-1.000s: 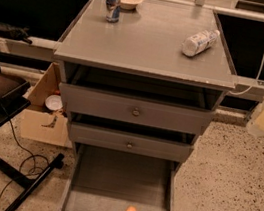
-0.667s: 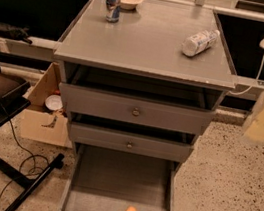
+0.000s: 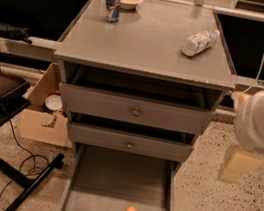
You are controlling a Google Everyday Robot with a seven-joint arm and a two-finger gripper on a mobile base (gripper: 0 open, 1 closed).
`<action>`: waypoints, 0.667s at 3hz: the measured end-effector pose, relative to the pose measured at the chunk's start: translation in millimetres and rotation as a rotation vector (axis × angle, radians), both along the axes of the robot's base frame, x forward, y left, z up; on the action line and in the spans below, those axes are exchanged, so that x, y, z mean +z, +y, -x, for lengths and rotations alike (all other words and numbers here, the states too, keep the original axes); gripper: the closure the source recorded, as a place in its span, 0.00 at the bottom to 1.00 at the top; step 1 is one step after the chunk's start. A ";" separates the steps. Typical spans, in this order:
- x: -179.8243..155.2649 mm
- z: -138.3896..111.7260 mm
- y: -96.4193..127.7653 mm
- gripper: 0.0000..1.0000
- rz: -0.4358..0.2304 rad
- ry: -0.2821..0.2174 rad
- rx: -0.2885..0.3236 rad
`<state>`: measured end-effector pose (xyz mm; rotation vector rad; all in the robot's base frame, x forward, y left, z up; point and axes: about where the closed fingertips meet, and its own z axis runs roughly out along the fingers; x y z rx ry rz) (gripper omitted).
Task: Pick orange from bottom drawer and place on counter
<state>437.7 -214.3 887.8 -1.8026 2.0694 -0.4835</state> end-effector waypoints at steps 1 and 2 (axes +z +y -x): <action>-101.7 -1.9 -19.9 0.00 0.010 0.097 -0.013; -189.9 -1.6 -35.6 0.00 -0.033 0.186 -0.034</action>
Offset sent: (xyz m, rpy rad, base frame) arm 0.0026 -0.0527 -0.2946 0.0899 0.2929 -0.0581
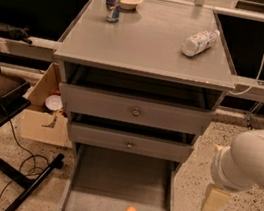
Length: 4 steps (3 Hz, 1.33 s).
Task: Pick orange from bottom drawer and place on counter
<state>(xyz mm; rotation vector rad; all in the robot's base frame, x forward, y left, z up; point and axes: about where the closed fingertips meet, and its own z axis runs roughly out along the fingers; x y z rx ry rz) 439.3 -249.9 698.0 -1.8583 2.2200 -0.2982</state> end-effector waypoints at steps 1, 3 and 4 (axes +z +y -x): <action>-58.2 5.1 -8.1 0.00 -0.042 0.054 -0.027; -84.0 8.7 -4.9 0.00 -0.078 0.125 -0.083; -113.6 8.2 5.9 0.00 -0.082 0.126 -0.061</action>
Offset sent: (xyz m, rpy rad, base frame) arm -0.0181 -0.0010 -0.1107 0.1120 0.2354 -0.1554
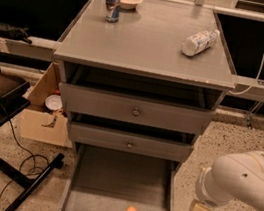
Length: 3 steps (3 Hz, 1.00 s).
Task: Pick orange from bottom drawer and place on counter
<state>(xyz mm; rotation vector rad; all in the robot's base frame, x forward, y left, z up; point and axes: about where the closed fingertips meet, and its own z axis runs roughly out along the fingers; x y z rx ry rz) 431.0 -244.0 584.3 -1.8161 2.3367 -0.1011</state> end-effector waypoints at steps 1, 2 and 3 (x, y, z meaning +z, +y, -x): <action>-81.7 -12.1 35.4 0.00 -0.096 -0.010 0.055; -140.1 -29.4 66.7 0.00 -0.198 -0.023 0.080; -192.5 -49.3 95.8 0.00 -0.272 -0.015 0.082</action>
Offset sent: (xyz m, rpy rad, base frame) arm 0.0504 0.1031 -0.2097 0.3226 -0.0390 0.1072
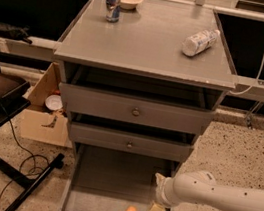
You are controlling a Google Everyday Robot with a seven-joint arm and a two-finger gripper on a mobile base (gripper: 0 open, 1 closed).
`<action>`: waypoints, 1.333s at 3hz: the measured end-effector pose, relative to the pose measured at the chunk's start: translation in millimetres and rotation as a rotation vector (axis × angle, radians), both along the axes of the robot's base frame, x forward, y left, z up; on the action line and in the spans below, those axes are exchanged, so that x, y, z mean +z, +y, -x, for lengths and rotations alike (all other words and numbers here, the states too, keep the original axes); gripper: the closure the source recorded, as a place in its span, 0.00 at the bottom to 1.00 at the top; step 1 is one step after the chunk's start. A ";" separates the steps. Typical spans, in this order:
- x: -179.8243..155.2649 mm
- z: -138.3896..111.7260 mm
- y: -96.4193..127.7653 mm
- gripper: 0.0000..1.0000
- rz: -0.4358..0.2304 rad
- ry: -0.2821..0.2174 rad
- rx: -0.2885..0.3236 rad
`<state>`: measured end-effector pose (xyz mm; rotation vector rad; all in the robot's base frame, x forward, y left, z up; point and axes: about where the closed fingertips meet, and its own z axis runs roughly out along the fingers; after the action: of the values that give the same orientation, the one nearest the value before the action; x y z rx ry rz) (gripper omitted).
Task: Pick orange from bottom drawer and place on counter
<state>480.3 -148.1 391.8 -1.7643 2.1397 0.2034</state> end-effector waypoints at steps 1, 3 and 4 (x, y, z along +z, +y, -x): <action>-47.1 -11.3 18.8 0.00 -0.050 0.035 -0.010; -69.4 -4.3 25.2 0.00 -0.058 0.059 -0.015; -100.4 -4.3 34.3 0.00 -0.073 0.047 0.005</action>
Offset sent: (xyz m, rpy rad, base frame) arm 0.0113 0.0188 -0.0471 0.0495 0.0353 -0.0104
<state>484.7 -113.8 291.4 -1.7398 2.1329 0.3235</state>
